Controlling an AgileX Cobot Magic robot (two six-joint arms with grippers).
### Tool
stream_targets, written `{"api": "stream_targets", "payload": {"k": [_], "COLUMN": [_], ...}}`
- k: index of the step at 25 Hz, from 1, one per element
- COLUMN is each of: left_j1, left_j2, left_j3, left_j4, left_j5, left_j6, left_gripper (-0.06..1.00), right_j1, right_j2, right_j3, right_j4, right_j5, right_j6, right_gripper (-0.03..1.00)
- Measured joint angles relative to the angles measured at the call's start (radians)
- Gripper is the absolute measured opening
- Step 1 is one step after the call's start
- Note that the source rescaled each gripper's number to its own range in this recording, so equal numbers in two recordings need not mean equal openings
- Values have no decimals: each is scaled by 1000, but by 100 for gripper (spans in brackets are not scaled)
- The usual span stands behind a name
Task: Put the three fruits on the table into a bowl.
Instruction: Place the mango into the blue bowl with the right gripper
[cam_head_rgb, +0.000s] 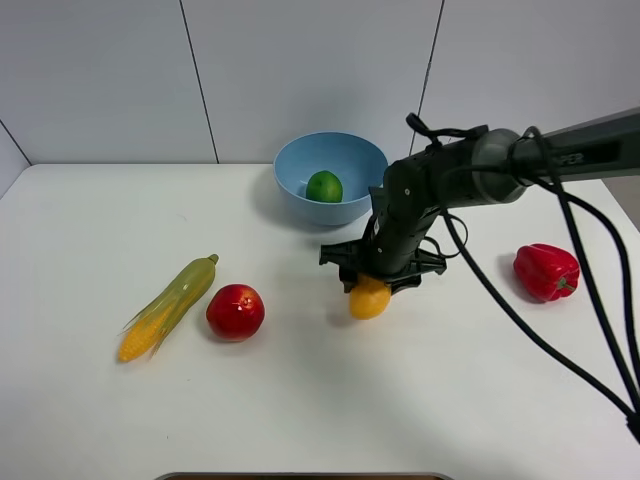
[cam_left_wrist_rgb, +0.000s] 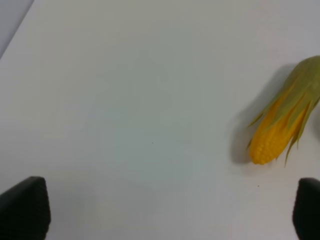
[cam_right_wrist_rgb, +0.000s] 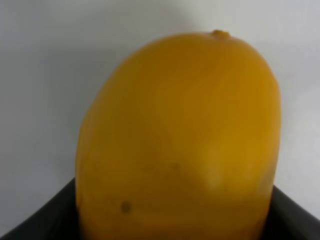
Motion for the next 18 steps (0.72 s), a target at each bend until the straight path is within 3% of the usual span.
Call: {"api": "stream_targets", "payload": {"k": [10,18], "left_j1": [0,0], "left_j2": [0,0], "left_j3": [0,0], "left_j4": [0,0], "left_j5": [0,0], "left_j6": [-1,-1], "left_gripper": [100,100], "right_j1": [0,-48], "right_j2": [-244,-309], "right_j3": [0,0], "right_j4": [-120,-216], "right_j5": [-6,-172], "right_j6": [0,-3], "right_gripper": [0,0]}}
